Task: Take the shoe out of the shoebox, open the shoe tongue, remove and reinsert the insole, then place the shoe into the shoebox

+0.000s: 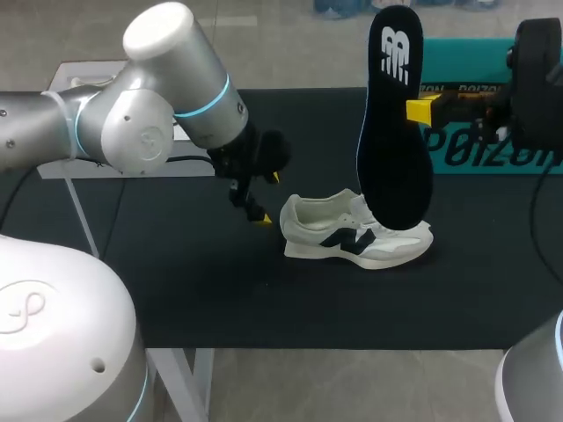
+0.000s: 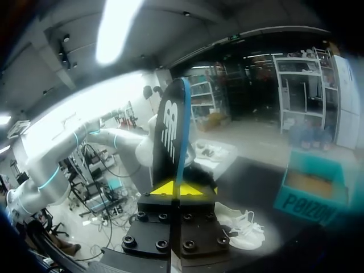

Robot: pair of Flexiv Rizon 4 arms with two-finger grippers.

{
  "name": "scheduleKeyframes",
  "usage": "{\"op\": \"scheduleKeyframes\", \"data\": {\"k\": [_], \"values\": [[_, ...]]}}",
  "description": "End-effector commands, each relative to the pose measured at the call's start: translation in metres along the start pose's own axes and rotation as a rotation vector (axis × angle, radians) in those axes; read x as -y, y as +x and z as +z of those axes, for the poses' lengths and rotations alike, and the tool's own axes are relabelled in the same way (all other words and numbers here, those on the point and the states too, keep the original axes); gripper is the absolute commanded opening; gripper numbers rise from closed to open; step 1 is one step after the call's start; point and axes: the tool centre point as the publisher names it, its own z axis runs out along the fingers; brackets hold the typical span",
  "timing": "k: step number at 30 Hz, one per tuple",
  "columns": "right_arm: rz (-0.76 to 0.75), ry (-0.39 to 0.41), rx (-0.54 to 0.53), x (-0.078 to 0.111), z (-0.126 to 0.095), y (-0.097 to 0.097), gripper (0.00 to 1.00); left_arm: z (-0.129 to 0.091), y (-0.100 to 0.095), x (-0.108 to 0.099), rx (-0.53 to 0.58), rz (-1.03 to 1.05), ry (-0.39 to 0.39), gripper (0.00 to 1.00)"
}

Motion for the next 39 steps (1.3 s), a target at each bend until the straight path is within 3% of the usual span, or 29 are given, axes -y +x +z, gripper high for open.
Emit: {"op": "scheduleKeyframes", "data": {"k": [1, 26, 33, 39], "values": [[0.001, -0.002, 0.002, 0.002, -0.001, 0.002, 0.0, -0.001, 0.001, 0.0, 0.001, 0.001, -0.002, 1.0], [0.001, -0.002, 0.002, 0.002, -0.001, 0.002, 0.0, -0.001, 0.001, 0.0, 0.001, 0.001, -0.002, 1.0], [0.001, -0.002, 0.002, 0.002, -0.001, 0.002, 0.0, -0.002, -0.018, 0.009, -0.008, 0.05, -0.045, 1.0], [0.001, -0.002, 0.002, 0.002, -0.001, 0.002, 0.0, -0.001, -0.042, 0.03, -0.009, 0.076, -0.009, 1.0]]}}
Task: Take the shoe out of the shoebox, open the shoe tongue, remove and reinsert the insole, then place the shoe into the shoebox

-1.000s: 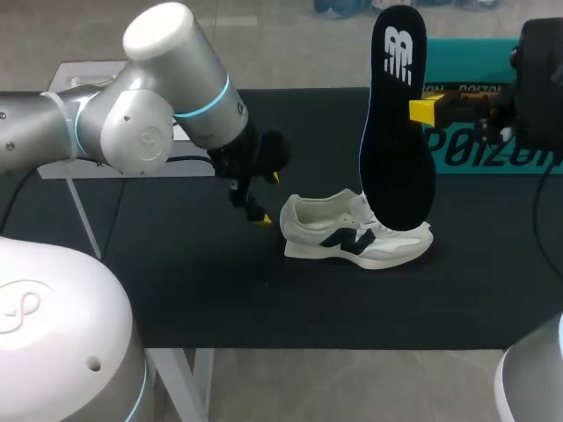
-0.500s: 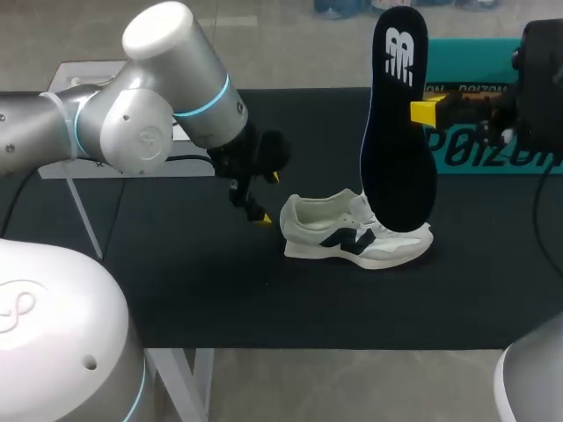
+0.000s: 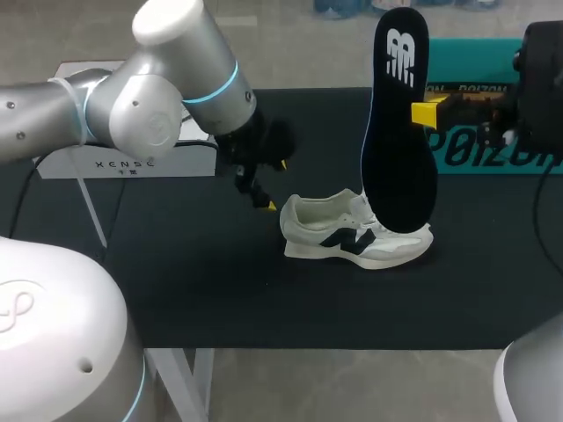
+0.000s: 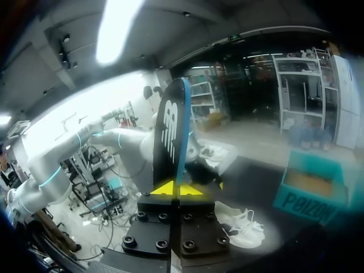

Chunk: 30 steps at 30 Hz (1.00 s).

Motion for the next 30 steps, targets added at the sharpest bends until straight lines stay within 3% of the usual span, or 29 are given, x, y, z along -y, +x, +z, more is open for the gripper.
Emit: {"op": "scheduleKeyframes", "data": {"k": [1, 9, 16, 22, 30], "values": [[0.002, 0.001, 0.002, -0.001, 0.005, 0.0, 0.0, 0.009, -0.022, 0.019, -0.034, 0.026, 0.008, 1.0], [0.002, 0.001, 0.002, -0.001, 0.005, 0.0, 0.0, 0.039, -0.045, 0.06, -0.078, 0.083, -0.005, 1.0], [0.002, 0.001, 0.002, -0.001, 0.005, 0.0, 0.0, 0.069, -0.049, 0.084, -0.128, 0.107, -0.016, 1.0], [0.002, 0.001, 0.002, -0.001, 0.005, 0.0, 0.0, 0.09, -0.046, 0.082, -0.136, 0.067, -0.059, 1.0], [0.002, 0.001, 0.002, -0.001, 0.005, 0.0, 0.0, 0.101, -0.04, 0.067, -0.145, 0.004, -0.086, 1.0]]}}
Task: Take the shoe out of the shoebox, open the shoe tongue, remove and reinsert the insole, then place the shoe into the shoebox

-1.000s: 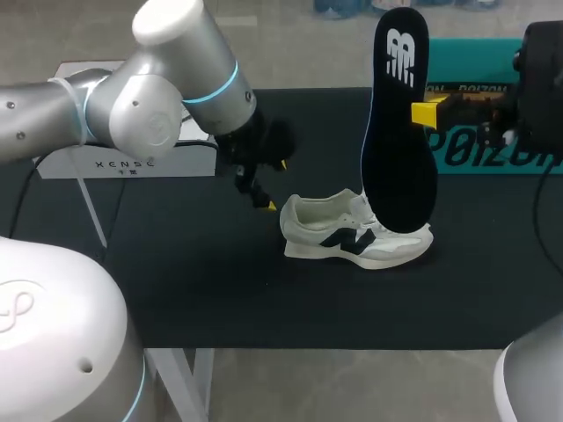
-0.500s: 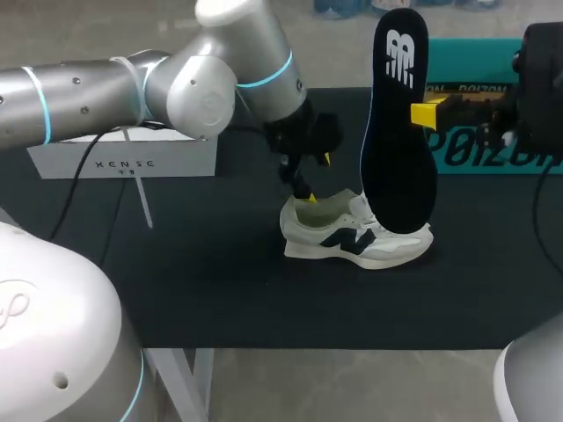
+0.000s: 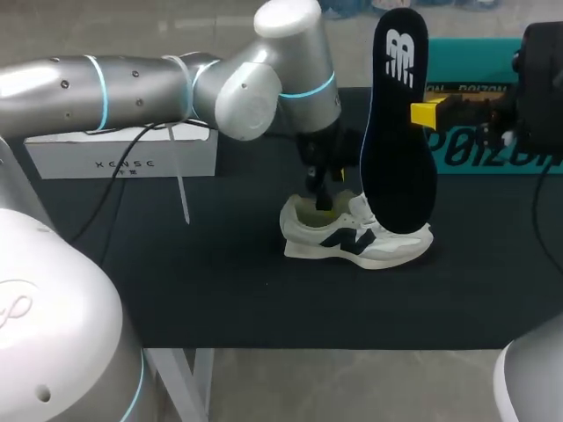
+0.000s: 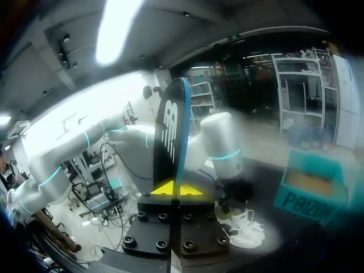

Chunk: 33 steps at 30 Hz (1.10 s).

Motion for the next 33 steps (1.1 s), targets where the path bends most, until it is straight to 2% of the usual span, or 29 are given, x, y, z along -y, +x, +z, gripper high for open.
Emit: {"op": "scheduleKeyframes", "data": {"k": [1, 6, 7, 8, 9, 13, 27, 33], "values": [[0.001, 0.001, 0.0, -0.001, 0.004, -0.001, 0.0, 0.008, 0.0, -0.006, 0.0, -0.018, -0.002, 1.0], [0.001, 0.001, 0.0, -0.001, 0.004, -0.001, 0.0, 0.018, 0.0, -0.01, -0.009, -0.03, -0.001, 1.0], [0.001, 0.001, 0.0, -0.001, 0.004, -0.001, 0.0, 0.019, 0.0, -0.009, -0.011, -0.03, -0.005, 0.75], [0.001, 0.001, 0.0, -0.001, 0.004, -0.001, 0.0, 0.02, 0.001, -0.009, -0.015, -0.026, -0.006, 0.25], [0.001, 0.001, 0.0, -0.001, 0.004, -0.001, 0.0, 0.021, 0.001, -0.009, -0.017, -0.025, -0.006, 0.0], [0.001, 0.001, 0.0, -0.001, 0.004, -0.001, 0.0, 0.023, 0.002, -0.007, -0.018, -0.016, -0.028, 0.0], [0.001, 0.001, 0.0, -0.001, 0.004, -0.001, 0.0, 0.022, 0.003, -0.011, -0.034, 0.008, -0.018, 0.0], [0.001, 0.001, 0.0, -0.001, 0.004, -0.001, 0.0, 0.011, -0.006, -0.014, -0.04, 0.089, -0.006, 0.0]]}}
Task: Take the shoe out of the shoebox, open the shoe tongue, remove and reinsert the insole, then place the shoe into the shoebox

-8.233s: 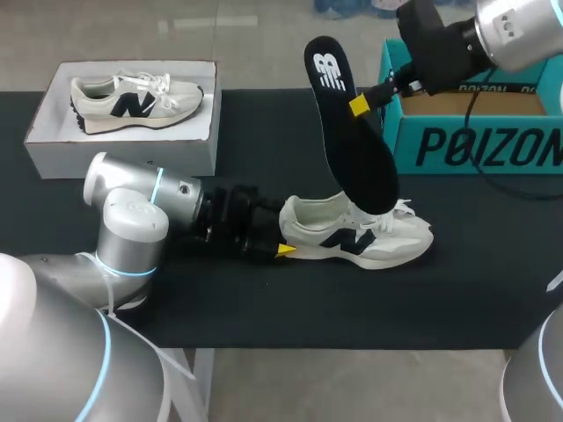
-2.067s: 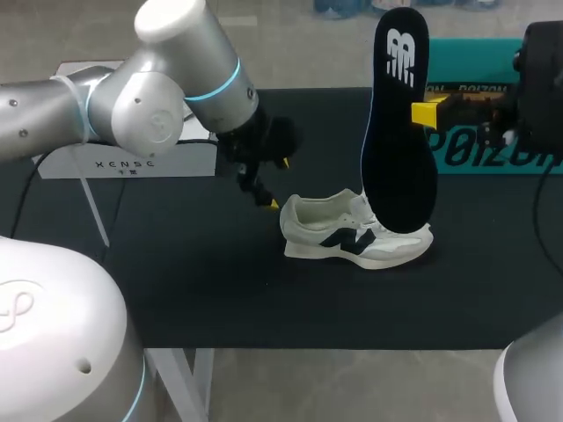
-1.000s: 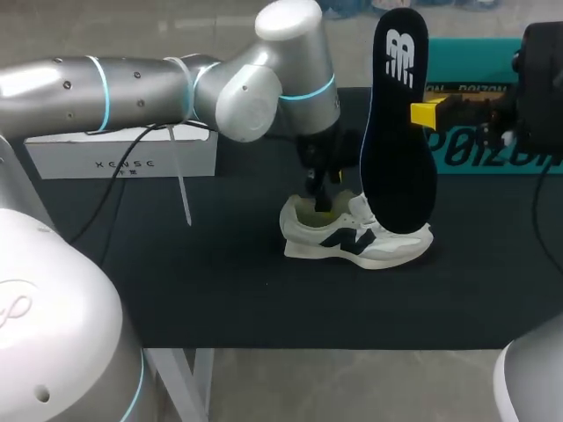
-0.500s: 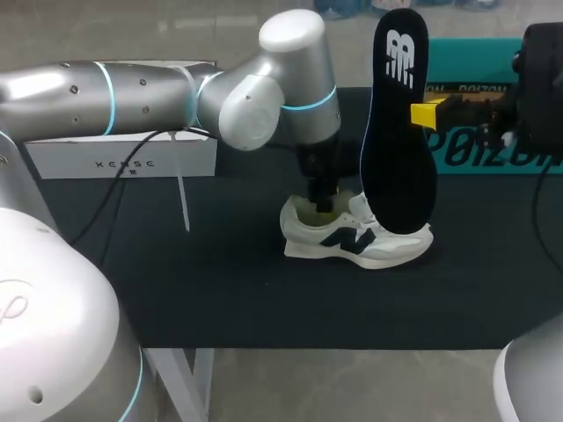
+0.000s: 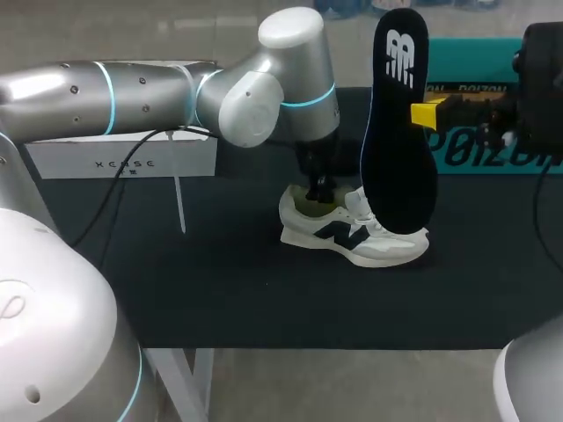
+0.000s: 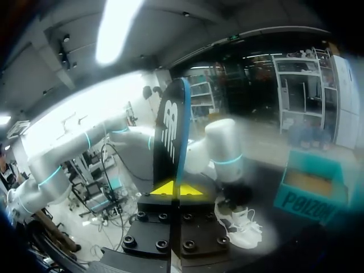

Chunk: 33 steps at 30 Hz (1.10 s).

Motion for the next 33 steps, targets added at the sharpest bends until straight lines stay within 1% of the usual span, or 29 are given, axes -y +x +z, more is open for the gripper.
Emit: {"op": "scheduleKeyframes", "data": {"k": [1, 2, 3, 5, 6, 7, 8, 10, 12, 13, 15, 16, 17, 18, 23, 25, 27, 28, 33], "values": [[0.001, 0.002, 0.0, -0.002, 0.005, -0.001, 0.0, -0.013, -0.009, -0.006, -0.014, 0.048, 0.018, 0.0], [0.001, 0.002, 0.0, -0.002, 0.005, -0.001, 0.0, -0.017, -0.01, -0.005, -0.016, 0.06, 0.023, 0.0], [0.001, 0.002, 0.0, -0.002, 0.005, -0.001, 0.0, -0.02, -0.013, -0.006, -0.003, 0.073, -0.002, 0.0], [0.001, 0.002, 0.0, -0.002, 0.005, -0.001, 0.0, -0.029, -0.017, -0.004, -0.026, 0.116, 0.048, 0.0], [0.001, 0.002, 0.0, -0.002, 0.005, -0.001, 0.0, -0.034, -0.018, -0.004, -0.022, 0.133, 0.033, 0.0], [0.001, 0.002, 0.0, -0.002, 0.005, -0.001, 0.0, -0.037, -0.021, -0.003, -0.036, 0.168, 0.048, 0.0], [0.001, 0.002, 0.0, -0.002, 0.005, -0.001, 0.0, -0.041, -0.022, -0.001, -0.054, 0.216, 0.085, 0.0], [0.001, 0.002, 0.0, -0.002, 0.005, -0.001, 0.0, -0.048, -0.028, 0.002, -0.053, 0.284, 0.035, 0.0], [0.001, 0.002, 0.0, -0.002, 0.005, -0.001, 0.0, -0.053, -0.033, 0.007, -0.094, 0.376, 0.052, 0.0], [0.001, 0.002, 0.0, -0.002, 0.005, -0.001, 0.0, -0.054, -0.036, 0.008, -0.102, 0.415, 0.02, 0.0], [0.001, 0.002, 0.0, -0.002, 0.005, -0.001, 0.0, -0.056, -0.041, 0.012, -0.131, 0.526, -0.009, 0.0], [0.001, 0.002, 0.0, -0.002, 0.005, -0.001, 0.0, -0.055, -0.044, 0.013, -0.132, 0.574, -0.055, 0.0], [0.001, 0.002, 0.0, -0.002, 0.005, -0.001, 0.0, -0.053, -0.045, 0.015, -0.151, 0.638, -0.085, 0.0], [0.001, 0.002, 0.0, -0.002, 0.005, -0.001, 0.0, -0.053, -0.046, 0.017, -0.154, 0.686, -0.072, 0.0], [0.001, 0.002, 0.0, -0.002, 0.005, -0.001, 0.0, -0.044, -0.05, 0.032, -0.192, 0.889, -0.156, 0.0], [0.001, 0.002, 0.0, -0.002, 0.005, -0.001, 0.0, -0.04, -0.049, 0.04, -0.191, 0.955, -0.167, 0.0], [0.001, 0.002, 0.0, -0.002, 0.005, -0.001, 0.0, -0.034, -0.049, 0.046, -0.193, 1.025, -0.206, 0.0], [0.001, 0.002, 0.0, -0.002, 0.005, -0.001, 0.0, -0.032, -0.049, 0.049, -0.2, 1.048, -0.2, 0.0], [0.001, 0.002, 0.0, -0.002, 0.005, -0.001, 0.0, -0.02, -0.05, 0.059, -0.227, 1.174, -0.22, 0.0]]}}
